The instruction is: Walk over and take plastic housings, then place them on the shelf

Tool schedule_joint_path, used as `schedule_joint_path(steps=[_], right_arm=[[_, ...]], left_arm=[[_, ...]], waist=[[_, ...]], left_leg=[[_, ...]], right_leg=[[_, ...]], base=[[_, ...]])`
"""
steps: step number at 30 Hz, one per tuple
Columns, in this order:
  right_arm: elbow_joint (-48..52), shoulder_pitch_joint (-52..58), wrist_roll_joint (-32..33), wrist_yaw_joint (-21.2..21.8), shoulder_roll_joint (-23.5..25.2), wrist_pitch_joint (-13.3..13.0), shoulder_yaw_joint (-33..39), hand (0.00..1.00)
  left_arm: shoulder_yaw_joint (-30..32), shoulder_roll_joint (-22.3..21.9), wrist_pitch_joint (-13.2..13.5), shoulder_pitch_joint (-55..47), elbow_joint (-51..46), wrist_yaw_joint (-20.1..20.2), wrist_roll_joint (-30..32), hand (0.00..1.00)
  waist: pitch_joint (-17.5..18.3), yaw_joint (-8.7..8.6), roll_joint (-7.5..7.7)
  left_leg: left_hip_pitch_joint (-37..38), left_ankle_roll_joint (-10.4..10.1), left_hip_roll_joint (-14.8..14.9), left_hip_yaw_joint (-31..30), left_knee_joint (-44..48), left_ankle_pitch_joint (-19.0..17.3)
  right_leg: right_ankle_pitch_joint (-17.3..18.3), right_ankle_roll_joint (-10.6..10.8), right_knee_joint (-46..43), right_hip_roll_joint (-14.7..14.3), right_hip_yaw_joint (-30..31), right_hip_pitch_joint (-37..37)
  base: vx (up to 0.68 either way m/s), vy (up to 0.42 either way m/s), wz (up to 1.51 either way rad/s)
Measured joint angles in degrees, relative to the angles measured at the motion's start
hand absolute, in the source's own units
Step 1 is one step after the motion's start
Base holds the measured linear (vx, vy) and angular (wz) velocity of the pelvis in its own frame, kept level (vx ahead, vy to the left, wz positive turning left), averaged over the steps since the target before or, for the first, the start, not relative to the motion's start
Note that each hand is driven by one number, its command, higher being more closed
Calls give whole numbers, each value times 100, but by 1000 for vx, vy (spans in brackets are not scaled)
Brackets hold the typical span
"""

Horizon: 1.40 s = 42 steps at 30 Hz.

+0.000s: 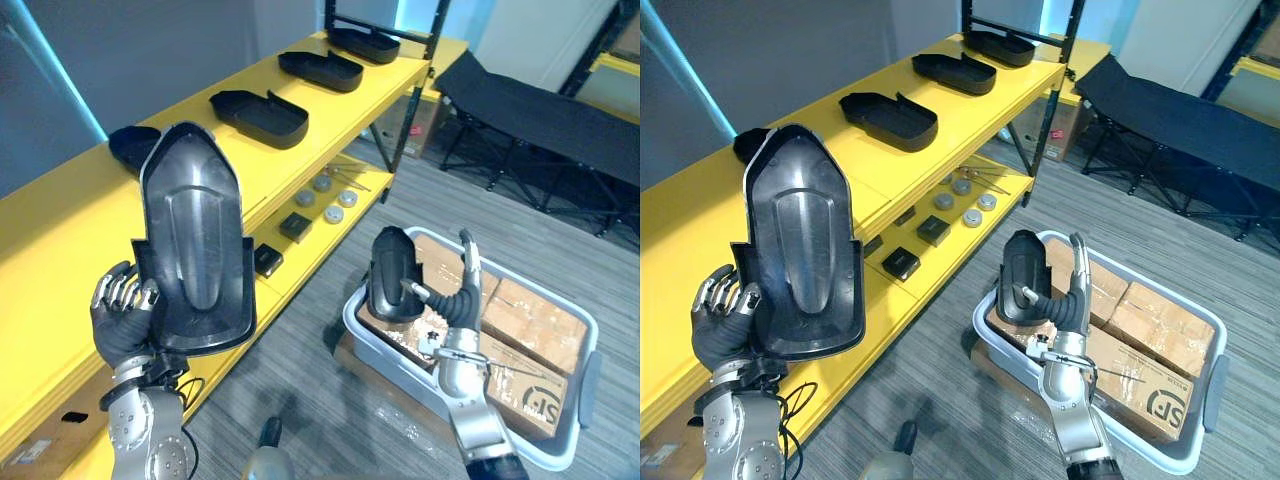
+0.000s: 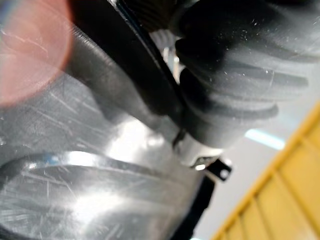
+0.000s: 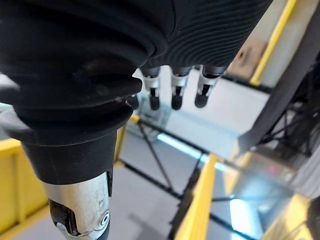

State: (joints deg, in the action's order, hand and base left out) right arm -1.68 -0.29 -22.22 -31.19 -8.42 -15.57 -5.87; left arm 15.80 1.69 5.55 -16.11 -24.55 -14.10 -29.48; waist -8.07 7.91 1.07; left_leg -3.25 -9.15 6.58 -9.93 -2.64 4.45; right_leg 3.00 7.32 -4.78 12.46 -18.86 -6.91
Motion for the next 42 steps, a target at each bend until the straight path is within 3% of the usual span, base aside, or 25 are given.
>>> schedule_joint_path(steps=[2,4,6,9,15,19,20,21,22,23,24,25,26,27,28,29,31,33,35,39,42], right_arm=[[0,-35,98,-5,-138,-101,-7,0],[0,-30,185,-7,-269,-145,-1,0],[3,-27,485,0,-351,-375,3,0],[14,-29,589,18,-308,-711,-149,0],[-40,-70,377,106,-151,-744,-627,0],[-177,-142,172,106,-122,-704,-710,0],[-161,-83,116,105,-121,-698,-627,0],[-124,20,108,106,-125,-653,-483,0],[19,180,107,103,-183,-583,-177,0],[150,344,109,90,-301,-541,124,0],[261,517,103,48,-471,-484,498,0],[341,617,102,-4,-523,-448,639,0],[525,779,79,-101,-523,-446,818,0],[610,810,58,-156,-551,-460,853,0],[631,815,50,-157,-583,-473,853,0],[608,831,53,-165,-518,-503,787,0],[572,811,67,-133,-396,-551,555,0],[575,566,85,-18,-377,-801,266,0],[575,380,111,85,-338,-913,227,0],[573,318,132,193,-319,-929,47,0],[569,348,122,232,-318,-919,5,0]], left_arm=[[2,-53,62,-66,2,-112,-51,100],[15,-183,102,-208,2,-159,-164,100],[87,-284,115,-366,0,-271,-164,100],[278,-290,186,-464,-5,-363,-160,100],[452,-496,212,-729,-70,-277,-213,100],[593,-499,211,-1024,-225,-68,-368,100],[578,-498,206,-1037,-232,12,-407,100],[541,-490,182,-1007,-232,139,-433,100],[403,-446,176,-919,-228,298,-443,100],[209,-401,174,-832,-217,426,-445,100],[-67,-370,175,-769,-217,561,-452,100],[-185,-346,177,-759,-220,616,-451,100],[-312,-301,186,-756,-226,708,-486,100],[-326,-282,187,-792,-233,761,-614,100],[-330,-288,187,-838,-233,760,-623,100],[-344,-247,187,-841,-231,756,-638,100],[-328,-198,188,-795,-256,751,-642,100],[-281,-193,199,-769,-291,649,-637,100],[-295,-188,196,-652,-292,613,-634,100],[-311,-208,216,-543,-297,540,-597,100],[-351,-225,218,-544,-363,536,-595,100]], waist=[[-1,24,-49],[14,27,-152],[59,76,-223],[44,108,-196],[50,403,-149],[44,395,-136],[35,362,-107],[50,284,-51],[33,75,-22],[1,-27,-83],[-49,-139,-177],[-58,-157,-190],[-65,-174,-146],[-75,-168,-185],[-65,-161,-289],[-92,-250,-323],[-218,-224,-248],[-333,-127,-145],[-399,-160,-22],[-433,-203,-93],[-473,-230,-244]], left_leg=[[-6,-25,18,-99,-62,41],[-3,-47,64,-176,-82,78],[-27,-85,71,-266,-62,106],[-107,-86,-5,-416,45,106],[-121,-65,-168,-715,103,92],[-298,-16,-273,-984,228,126],[-415,308,-345,-902,246,123],[-561,1096,-372,-499,251,75],[-801,1964,-277,393,384,28],[-941,2245,-152,1074,491,-36],[-999,2335,1,1861,595,-209],[-1028,2213,39,2198,655,-399],[-1153,1775,89,2724,872,-512],[-1251,1513,104,2795,1651,-359],[-1142,1387,135,2781,1882,-278],[-1087,770,106,2778,1949,-254],[-1094,770,103,2708,2381,-519],[-1093,485,96,2160,2727,-896],[-1093,492,80,2270,2656,-899],[-1086,514,-16,2293,2382,-742],[-1075,513,-144,2197,1996,-441]], right_leg=[[294,196,-36,-25,-24,-27],[357,160,-102,-73,-88,-30],[427,162,-200,-86,-166,-35],[463,224,-283,-38,-361,-110],[672,199,-440,66,-667,-297],[953,218,-832,136,-1014,-317],[1028,204,-951,204,-1199,-345],[1035,205,-1020,282,-1469,-377],[980,239,-1016,313,-1870,-547],[978,243,-1060,318,-2116,-695],[978,244,-1185,367,-2405,-863],[978,243,-1195,420,-2519,-924],[987,240,-1124,590,-2660,-989],[1118,251,-1122,734,-2599,-986],[1134,292,-1159,701,-2496,-992],[1110,324,-1224,781,-2306,-1013],[1023,364,-1301,908,-2002,-985],[994,417,-1185,917,-1624,-973],[961,389,-1125,967,-1467,-847],[936,380,-1144,1024,-1394,-714],[878,478,-1074,1012,-1484,-687]], base=[[-72,-110,24],[-42,-76,20],[-5,-62,19],[26,-36,30],[21,-21,31],[-5,-36,48],[-23,-28,97],[-23,-16,163],[-26,-2,208],[-18,39,240],[-11,74,180],[5,114,150],[79,177,78],[119,165,38],[139,144,-5],[88,116,-22],[65,161,-48],[42,84,-74],[-21,95,-35],[-54,60,0],[-48,9,25]])
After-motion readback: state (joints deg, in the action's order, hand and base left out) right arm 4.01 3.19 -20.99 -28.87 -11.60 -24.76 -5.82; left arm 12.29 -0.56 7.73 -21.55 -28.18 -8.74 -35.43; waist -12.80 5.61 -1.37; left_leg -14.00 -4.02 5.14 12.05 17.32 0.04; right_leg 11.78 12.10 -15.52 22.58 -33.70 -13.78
